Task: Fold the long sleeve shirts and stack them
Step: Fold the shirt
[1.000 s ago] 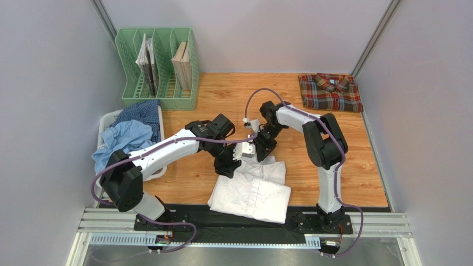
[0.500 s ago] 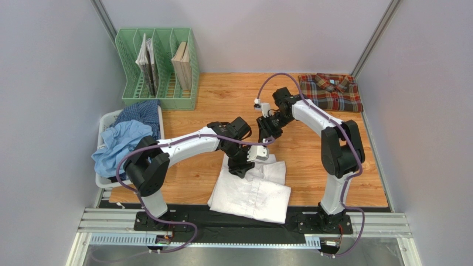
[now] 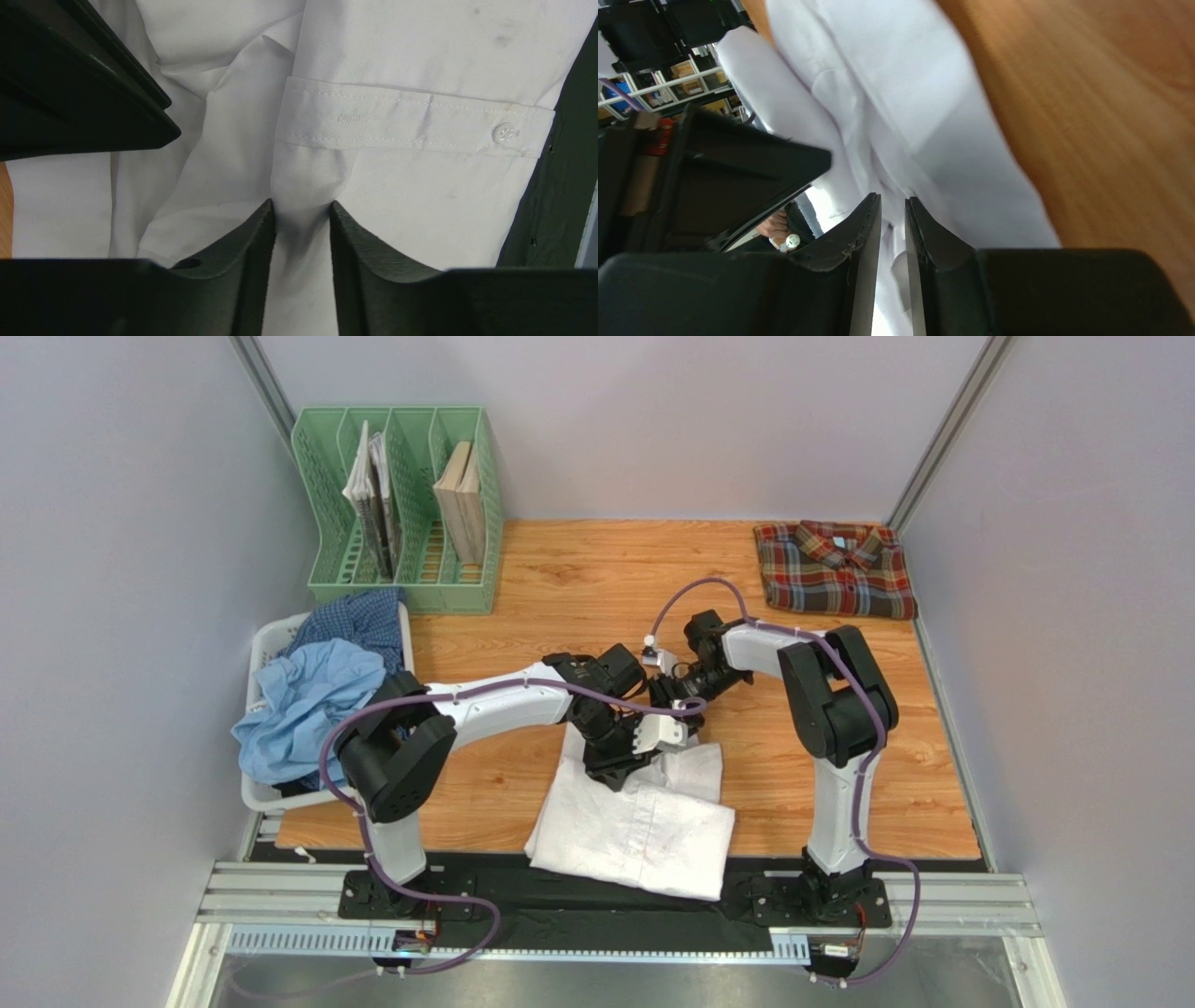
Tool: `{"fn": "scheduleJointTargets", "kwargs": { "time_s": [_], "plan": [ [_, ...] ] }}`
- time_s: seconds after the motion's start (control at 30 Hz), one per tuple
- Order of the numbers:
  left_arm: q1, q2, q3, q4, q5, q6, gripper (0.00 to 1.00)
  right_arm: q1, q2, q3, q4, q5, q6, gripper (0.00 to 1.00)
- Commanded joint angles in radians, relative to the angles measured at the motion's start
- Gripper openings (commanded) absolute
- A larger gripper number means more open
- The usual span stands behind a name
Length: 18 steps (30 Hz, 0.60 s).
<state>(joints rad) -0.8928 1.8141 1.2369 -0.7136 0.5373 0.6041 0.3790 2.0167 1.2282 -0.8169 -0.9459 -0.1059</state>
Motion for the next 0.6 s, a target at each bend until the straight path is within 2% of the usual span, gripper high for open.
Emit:
{"fn": "scheduleJointTargets", "kwargs": {
  "time_s": [0.0, 0.03, 0.1, 0.13, 0.37, 0.57],
  "plan": [
    [-0.001, -0.013, -0.010, 0.016, 0.026, -0.009, 0.29, 0.003, 0.057, 0.028, 0.050, -0.025, -0.029, 0.24],
    [-0.001, -0.018, -0.010, 0.014, 0.032, -0.009, 0.18, 0.003, 0.063, 0.024, 0.056, -0.019, -0.031, 0.24],
    [-0.001, -0.038, -0.007, 0.002, 0.050, -0.015, 0.08, 0.004, 0.074, 0.019, 0.065, -0.008, -0.034, 0.24],
    [-0.003, -0.047, -0.005, -0.001, 0.055, -0.021, 0.00, 0.003, 0.077, 0.017, 0.067, 0.001, -0.038, 0.24],
    [0.032, -0.120, 0.028, 0.003, 0.058, -0.050, 0.00, 0.001, 0.094, 0.011, 0.055, 0.001, -0.070, 0.24],
    [0.086, -0.119, 0.035, 0.060, 0.020, -0.070, 0.00, 0.001, 0.099, 0.008, 0.039, 0.003, -0.090, 0.24]
  ]
}}
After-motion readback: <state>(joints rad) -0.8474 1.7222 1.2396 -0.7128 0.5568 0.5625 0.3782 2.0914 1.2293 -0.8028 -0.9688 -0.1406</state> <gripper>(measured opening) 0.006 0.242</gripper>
